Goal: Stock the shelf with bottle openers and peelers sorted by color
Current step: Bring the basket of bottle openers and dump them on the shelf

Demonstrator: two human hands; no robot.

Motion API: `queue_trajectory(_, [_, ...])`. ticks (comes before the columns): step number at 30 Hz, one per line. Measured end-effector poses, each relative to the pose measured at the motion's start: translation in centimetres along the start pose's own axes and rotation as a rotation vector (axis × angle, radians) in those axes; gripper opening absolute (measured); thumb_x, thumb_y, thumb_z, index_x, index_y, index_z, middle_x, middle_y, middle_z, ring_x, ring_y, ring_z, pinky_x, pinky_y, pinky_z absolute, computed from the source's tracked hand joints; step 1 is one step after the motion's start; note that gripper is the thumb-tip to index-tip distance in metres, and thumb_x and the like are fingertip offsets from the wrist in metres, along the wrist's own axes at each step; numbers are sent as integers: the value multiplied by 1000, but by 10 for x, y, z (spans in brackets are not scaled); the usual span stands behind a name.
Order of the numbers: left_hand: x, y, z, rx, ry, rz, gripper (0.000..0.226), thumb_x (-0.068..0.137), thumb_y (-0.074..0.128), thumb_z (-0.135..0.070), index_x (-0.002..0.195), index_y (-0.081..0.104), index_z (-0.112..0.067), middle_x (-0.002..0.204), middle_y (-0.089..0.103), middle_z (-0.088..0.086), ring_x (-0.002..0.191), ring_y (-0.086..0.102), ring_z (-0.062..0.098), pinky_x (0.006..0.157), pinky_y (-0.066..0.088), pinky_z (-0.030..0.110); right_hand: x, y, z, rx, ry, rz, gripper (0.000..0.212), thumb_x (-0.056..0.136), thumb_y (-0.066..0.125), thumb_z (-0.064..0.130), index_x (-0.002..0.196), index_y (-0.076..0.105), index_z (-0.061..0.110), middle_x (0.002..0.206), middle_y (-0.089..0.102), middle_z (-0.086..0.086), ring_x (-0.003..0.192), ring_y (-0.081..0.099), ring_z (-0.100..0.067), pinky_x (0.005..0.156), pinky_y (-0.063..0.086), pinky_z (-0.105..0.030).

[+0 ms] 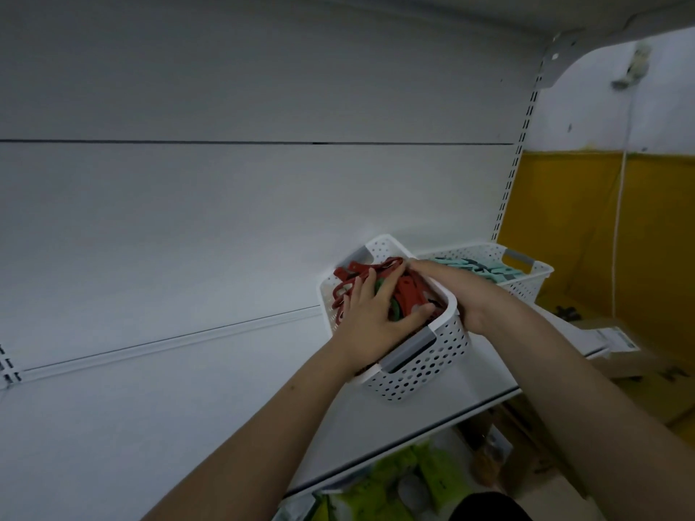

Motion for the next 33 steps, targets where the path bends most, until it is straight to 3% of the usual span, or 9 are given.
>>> queue_trajectory(4, [-3,-3,7,-43,-18,-28,77,71,42,-85,141,29,-53,164,12,-3,152,-1,16,120,13,54,-5,6,1,-14,-41,-67,40,90,66,48,109,73,12,105,75,-15,101,71,-33,97,54,-48])
queue_trajectory(8, [-6,-5,7,-64,-31,-18,76,72,44,-82,141,26,-55,164,10,-4,152,-1,15,121,13,54,-24,8,-2,-7,-116,-71,44,94,56,55,107,74,17,98,77,-9,88,74,-25,83,59,-40])
queue_trajectory(13, [-2,-3,5,-66,14,-30,81,75,45,-81,146,9,-61,164,12,-6,152,7,19,120,18,54,-49,9,-32,-163,-356,-205,66,79,53,77,137,51,45,137,54,14,121,55,-9,93,52,-33])
queue_trajectory(16, [-2,-2,5,-73,50,-17,76,78,41,-78,145,8,-64,165,6,-6,152,2,17,120,16,55,-46,12,-51,-236,-433,-341,83,67,56,77,144,38,49,146,46,5,131,49,-19,102,49,-47])
queue_trajectory(18, [-3,-1,4,-89,103,-30,69,81,40,-72,143,12,-67,165,5,-8,152,-3,13,120,16,55,-45,14,-53,-228,-463,-408,75,69,53,68,140,44,46,137,53,3,124,54,-23,97,51,-48])
queue_trajectory(21, [-5,0,7,-140,135,-74,62,85,40,-67,143,18,-66,164,7,-13,151,-1,7,121,16,53,-53,20,-45,-297,-550,-439,57,76,49,57,127,57,33,115,63,4,103,60,-16,76,50,-26])
queue_trajectory(23, [-7,1,10,-162,120,-107,58,86,40,-67,143,28,-61,164,11,-12,151,3,6,121,16,51,-57,23,-42,-366,-583,-442,50,82,49,53,125,59,30,108,64,5,97,60,-13,71,46,-21])
queue_trajectory(28, [-9,1,11,-161,140,-158,56,86,39,-67,138,41,-45,159,22,-13,143,7,-8,122,16,42,-57,26,-41,-428,-587,-438,68,78,40,65,135,53,30,121,63,4,109,59,-19,93,52,-45])
queue_trajectory(33, [-9,0,13,-253,100,-180,41,85,53,-62,123,48,-49,148,37,-8,146,25,18,116,29,51,-57,25,-44,-413,-582,-464,68,79,49,71,134,51,32,134,53,6,124,49,-20,99,49,-47])
Point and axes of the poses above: each hand's wrist, its own x-axis towards the middle knuckle, its own y-axis out of the palm, z = x × y, the point moved 4 cm from there along x, towards the middle knuckle
